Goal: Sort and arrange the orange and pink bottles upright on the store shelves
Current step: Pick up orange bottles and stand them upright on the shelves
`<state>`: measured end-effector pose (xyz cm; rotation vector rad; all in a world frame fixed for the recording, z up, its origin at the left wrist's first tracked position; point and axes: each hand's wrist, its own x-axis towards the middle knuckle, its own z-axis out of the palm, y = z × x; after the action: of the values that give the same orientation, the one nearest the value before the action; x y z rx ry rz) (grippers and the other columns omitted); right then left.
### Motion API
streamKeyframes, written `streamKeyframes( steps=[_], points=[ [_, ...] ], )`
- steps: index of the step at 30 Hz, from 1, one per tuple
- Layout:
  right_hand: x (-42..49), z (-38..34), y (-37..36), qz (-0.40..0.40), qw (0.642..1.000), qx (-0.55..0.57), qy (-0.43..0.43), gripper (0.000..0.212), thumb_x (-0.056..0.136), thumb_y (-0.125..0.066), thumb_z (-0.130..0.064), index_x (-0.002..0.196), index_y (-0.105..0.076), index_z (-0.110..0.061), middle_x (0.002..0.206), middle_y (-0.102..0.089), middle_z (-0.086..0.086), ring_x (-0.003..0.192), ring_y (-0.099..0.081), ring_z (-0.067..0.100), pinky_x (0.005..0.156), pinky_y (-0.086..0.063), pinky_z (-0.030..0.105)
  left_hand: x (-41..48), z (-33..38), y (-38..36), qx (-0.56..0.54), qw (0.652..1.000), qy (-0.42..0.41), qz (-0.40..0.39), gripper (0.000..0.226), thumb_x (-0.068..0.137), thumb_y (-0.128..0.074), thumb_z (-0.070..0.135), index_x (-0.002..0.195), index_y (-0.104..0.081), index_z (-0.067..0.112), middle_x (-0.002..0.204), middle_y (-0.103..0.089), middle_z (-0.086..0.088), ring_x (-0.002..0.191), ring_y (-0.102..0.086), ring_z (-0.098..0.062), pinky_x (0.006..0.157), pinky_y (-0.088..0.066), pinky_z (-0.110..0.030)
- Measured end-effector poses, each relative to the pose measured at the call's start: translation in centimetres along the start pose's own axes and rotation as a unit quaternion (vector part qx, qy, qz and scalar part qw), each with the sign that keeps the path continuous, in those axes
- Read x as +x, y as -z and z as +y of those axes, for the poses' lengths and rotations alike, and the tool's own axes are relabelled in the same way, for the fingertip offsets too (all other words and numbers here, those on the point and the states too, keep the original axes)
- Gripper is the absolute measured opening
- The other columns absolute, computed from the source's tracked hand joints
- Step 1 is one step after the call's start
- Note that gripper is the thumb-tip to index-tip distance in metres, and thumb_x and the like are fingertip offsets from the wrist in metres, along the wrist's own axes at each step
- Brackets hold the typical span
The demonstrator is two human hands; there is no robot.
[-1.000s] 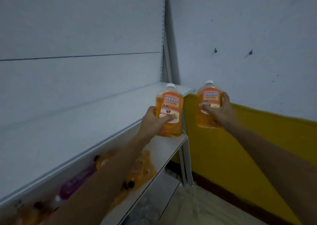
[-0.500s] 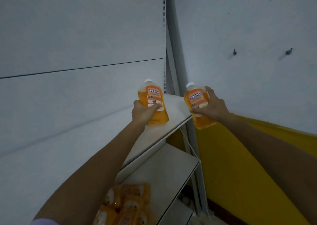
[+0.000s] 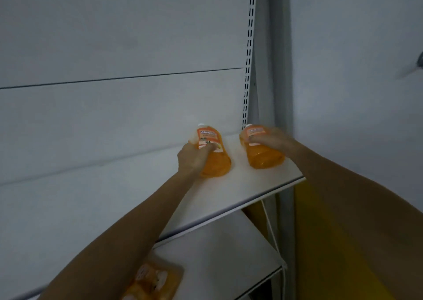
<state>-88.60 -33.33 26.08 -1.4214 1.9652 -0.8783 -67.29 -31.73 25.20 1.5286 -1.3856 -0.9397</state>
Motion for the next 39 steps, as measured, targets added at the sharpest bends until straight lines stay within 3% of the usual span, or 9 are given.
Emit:
streamKeyframes(
  steps=[2, 5, 11, 14, 17, 20, 26, 31, 39],
  points=[
    [1.4, -0.3, 0.1, -0.031, 0.999, -0.036, 0.008, 0.082, 0.066, -0.076, -0.054, 0.134, -0.048, -0.018, 0.132, -0.052, 0.008, 0.115, -0.053, 0.028, 0.087, -0.043, 0.032, 0.5, 0.4, -1.4, 0.026, 0.998, 0.016, 0.051, 0.056, 0.088, -0.059, 0.034, 0.132, -0.044, 0.002, 0.133, -0.049, -0.015, 0.122, -0.046, -0.03, 0.097, -0.039, -0.034],
    [3.2, -0.7, 0.1, -0.078, 0.993, -0.081, 0.041, 0.095, 0.043, -0.074, -0.071, 0.123, -0.058, -0.023, 0.117, -0.062, 0.005, 0.101, -0.061, 0.025, 0.092, -0.049, 0.041, 1.4, 1.0, -3.2, 0.118, 0.99, 0.029, 0.068, 0.063, 0.09, -0.051, 0.042, 0.139, -0.036, 0.006, 0.142, -0.034, -0.018, 0.133, -0.029, -0.032, 0.106, -0.029, -0.037],
    [4.8, -0.9, -1.4, -0.106, 0.989, -0.089, 0.061, 0.083, 0.071, -0.06, -0.071, 0.134, -0.05, -0.018, 0.131, -0.055, 0.012, 0.113, -0.056, 0.031, 0.099, -0.044, 0.047, 2.1, 0.9, -4.0, 0.176, 0.983, 0.042, 0.005, 0.079, 0.085, -0.046, 0.061, 0.144, -0.029, 0.012, 0.142, -0.035, -0.018, 0.131, -0.031, -0.032, 0.104, -0.03, -0.038],
    [4.6, -1.6, -1.3, -0.105, 0.985, -0.121, 0.067, 0.076, 0.08, -0.049, -0.072, 0.133, -0.051, -0.018, 0.134, -0.053, 0.011, 0.112, -0.054, 0.029, 0.095, -0.042, 0.037, 1.6, 0.3, -3.0, 0.243, 0.969, 0.033, -0.022, 0.1, 0.07, -0.022, 0.083, 0.144, -0.03, 0.017, 0.146, -0.034, -0.018, 0.133, -0.029, -0.035, 0.108, -0.022, -0.045],
    [3.2, -3.7, -2.2, -0.052, 0.975, -0.179, 0.12, 0.082, 0.086, -0.041, -0.069, 0.147, -0.026, -0.016, 0.153, -0.027, 0.013, 0.139, -0.027, 0.034, 0.11, -0.029, 0.047, -0.1, -0.1, -0.6, 0.26, 0.965, 0.024, -0.009, 0.088, 0.086, -0.025, 0.072, 0.149, -0.019, 0.011, 0.153, -0.021, -0.018, 0.141, -0.015, -0.035, 0.114, -0.015, -0.046],
    [0.5, -7.8, -4.9, -0.011, 0.957, -0.165, 0.24, 0.077, 0.09, -0.047, -0.058, 0.15, -0.022, -0.017, 0.154, -0.026, 0.011, 0.142, -0.022, 0.03, 0.111, -0.027, 0.045, -1.8, -0.5, 3.5, 0.271, 0.962, -0.01, 0.035, 0.073, 0.093, -0.034, 0.056, 0.148, -0.02, 0.009, 0.153, -0.022, -0.016, 0.142, -0.011, -0.033, 0.112, -0.018, -0.045],
    [-7.5, -15.9, -14.3, -0.076, 0.916, -0.117, 0.377, 0.072, 0.088, -0.057, -0.045, 0.148, -0.027, -0.021, 0.151, -0.033, 0.006, 0.14, -0.024, 0.025, 0.108, -0.028, 0.039, -8.7, -3.5, 15.1, 0.316, 0.937, -0.02, 0.147, 0.062, 0.093, -0.045, 0.044, 0.145, -0.03, 0.013, 0.149, -0.032, -0.013, 0.139, -0.02, -0.032, 0.11, -0.023, -0.043],
    [-17.4, -20.8, -23.3, -0.162, 0.879, -0.106, 0.435, 0.071, 0.087, -0.058, -0.039, 0.148, -0.029, -0.018, 0.148, -0.038, 0.008, 0.137, -0.029, 0.027, 0.107, -0.032, 0.038, -17.8, -8.4, 26.8, 0.309, 0.919, 0.037, 0.24, 0.052, 0.091, -0.051, 0.039, 0.136, -0.047, 0.014, 0.139, -0.049, -0.009, 0.128, -0.043, -0.026, 0.108, -0.034, -0.039],
    [-37.7, -26.8, -34.6, -0.282, 0.77, -0.07, 0.568, 0.066, 0.089, -0.057, -0.031, 0.148, -0.03, -0.019, 0.151, -0.034, 0.007, 0.139, -0.027, 0.024, 0.107, -0.031, 0.036, -35.8, -15.3, 40.7, 0.33, 0.872, 0.131, 0.338, 0.048, 0.092, -0.054, 0.034, 0.134, -0.049, 0.012, 0.134, -0.052, -0.009, 0.12, -0.05, -0.023, 0.097, -0.04, -0.034]
  ],
)
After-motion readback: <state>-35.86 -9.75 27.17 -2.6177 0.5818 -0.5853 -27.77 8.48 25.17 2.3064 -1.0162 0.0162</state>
